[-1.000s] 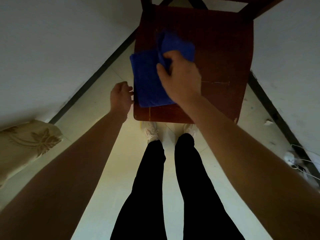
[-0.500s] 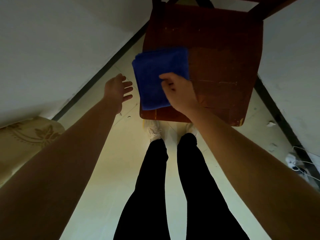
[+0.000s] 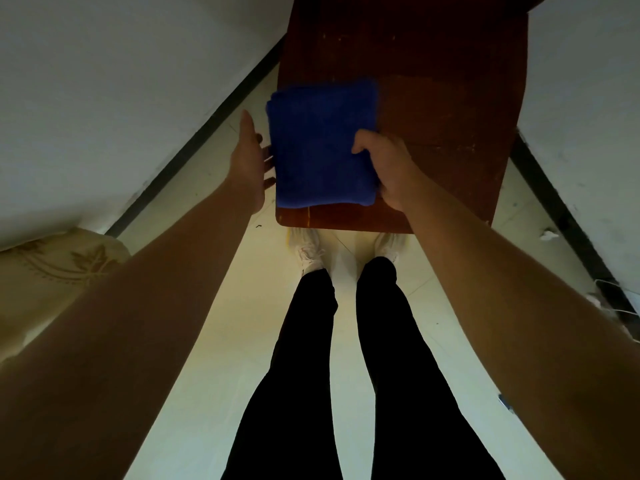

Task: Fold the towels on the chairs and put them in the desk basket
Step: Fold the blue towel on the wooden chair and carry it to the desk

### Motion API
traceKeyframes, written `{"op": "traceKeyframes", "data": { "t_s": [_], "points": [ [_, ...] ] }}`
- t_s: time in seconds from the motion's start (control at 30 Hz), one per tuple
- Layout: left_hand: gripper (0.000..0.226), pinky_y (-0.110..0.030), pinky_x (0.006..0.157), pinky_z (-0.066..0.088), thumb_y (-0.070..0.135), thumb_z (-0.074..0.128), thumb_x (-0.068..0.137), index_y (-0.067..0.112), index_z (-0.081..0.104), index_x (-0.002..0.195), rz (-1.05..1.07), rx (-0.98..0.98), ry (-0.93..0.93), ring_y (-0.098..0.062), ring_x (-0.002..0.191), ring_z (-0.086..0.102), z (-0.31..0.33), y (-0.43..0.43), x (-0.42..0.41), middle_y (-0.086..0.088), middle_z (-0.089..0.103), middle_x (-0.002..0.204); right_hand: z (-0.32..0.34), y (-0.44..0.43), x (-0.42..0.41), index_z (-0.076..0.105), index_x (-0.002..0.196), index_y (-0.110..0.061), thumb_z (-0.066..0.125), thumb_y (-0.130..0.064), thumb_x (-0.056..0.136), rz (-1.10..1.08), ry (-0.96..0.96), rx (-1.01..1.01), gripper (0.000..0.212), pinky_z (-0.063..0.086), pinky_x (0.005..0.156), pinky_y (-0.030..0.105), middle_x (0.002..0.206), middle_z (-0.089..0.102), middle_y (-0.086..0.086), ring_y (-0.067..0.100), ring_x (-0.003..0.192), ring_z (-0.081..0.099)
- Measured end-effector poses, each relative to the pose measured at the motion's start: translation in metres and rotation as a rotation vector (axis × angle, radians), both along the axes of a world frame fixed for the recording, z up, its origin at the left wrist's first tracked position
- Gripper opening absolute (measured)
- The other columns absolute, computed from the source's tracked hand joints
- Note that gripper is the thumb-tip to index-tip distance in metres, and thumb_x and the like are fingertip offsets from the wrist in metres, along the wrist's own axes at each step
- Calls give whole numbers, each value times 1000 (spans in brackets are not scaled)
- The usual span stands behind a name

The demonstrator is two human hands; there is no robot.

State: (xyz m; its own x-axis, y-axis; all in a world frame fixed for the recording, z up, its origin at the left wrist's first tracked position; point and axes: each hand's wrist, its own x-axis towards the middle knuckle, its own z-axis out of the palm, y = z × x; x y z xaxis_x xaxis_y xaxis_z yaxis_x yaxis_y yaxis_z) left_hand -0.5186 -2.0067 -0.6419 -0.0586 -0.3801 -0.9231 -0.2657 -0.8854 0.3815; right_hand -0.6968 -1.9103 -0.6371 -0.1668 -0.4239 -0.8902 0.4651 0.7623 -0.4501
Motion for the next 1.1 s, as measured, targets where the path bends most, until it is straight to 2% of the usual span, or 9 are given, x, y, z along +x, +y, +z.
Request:
{"op": "traceKeyframes", "data": {
  "t_s": [0.1,0.27,0.33,0.43,0.53,0.63,0.77,0.9,1.1],
  "points": [
    [77,-49,113,35,71,24,95,17,36,149,1,-13,-56,-25,134,46,11,9,2,-7,46,149,18,8,0,46,106,-13,51,-10,76,-189,-295,-150,30,43,102,60,113,55,9,30,105,56],
    [73,-45,106,46,70,24,95,17,44,141,87,52,-12,-24,122,56,41,28,-7,-6,51,143,72,22,-17,48,122,-13,37,-6,81,-309,-436,-303,43,42,107,60,128,50,13,35,116,51],
    [73,-48,102,48,75,22,93,18,52,128,162,174,193,-27,112,61,66,34,-18,-8,60,132,107,29,-26,53,122,-11,30,-6,84,-342,-436,-337,45,51,99,55,127,56,12,35,113,57],
    [86,-53,100,45,85,29,83,22,43,139,279,339,439,-36,122,54,102,40,-34,-12,54,138,148,39,-42,65,116,-13,28,-5,81,-324,-432,-330,51,55,89,48,121,69,7,31,106,67],
    [88,-53,108,39,87,26,81,27,48,141,213,231,441,-34,128,52,158,43,-57,-9,53,143,186,53,-62,62,116,-13,44,-8,69,-163,-210,-202,51,48,103,55,129,66,10,37,120,61],
    [87,-49,100,43,87,20,82,22,61,123,171,172,496,-30,119,58,202,46,-77,-8,61,133,213,60,-67,58,111,-16,50,-13,65,-46,-23,-127,47,48,90,49,113,63,9,34,106,61],
    [85,-46,99,46,84,22,85,21,58,130,123,44,565,-29,118,61,288,52,-101,-10,62,133,284,78,-85,61,110,-22,52,-16,74,-113,93,-239,38,51,84,45,111,66,6,29,98,65],
    [79,-48,101,46,79,29,88,21,57,134,24,-67,629,-30,119,62,363,59,-117,-9,63,132,352,93,-96,50,87,-19,50,-20,81,-196,263,-319,7,45,72,42,89,58,7,25,81,57],
    [43,-44,87,53,39,60,94,16,61,130,-248,-240,706,-28,109,68,467,61,-139,-8,68,126,451,114,-98,38,77,-19,46,-27,75,-385,474,-435,11,34,68,40,74,44,3,23,72,42]
  ]
}}
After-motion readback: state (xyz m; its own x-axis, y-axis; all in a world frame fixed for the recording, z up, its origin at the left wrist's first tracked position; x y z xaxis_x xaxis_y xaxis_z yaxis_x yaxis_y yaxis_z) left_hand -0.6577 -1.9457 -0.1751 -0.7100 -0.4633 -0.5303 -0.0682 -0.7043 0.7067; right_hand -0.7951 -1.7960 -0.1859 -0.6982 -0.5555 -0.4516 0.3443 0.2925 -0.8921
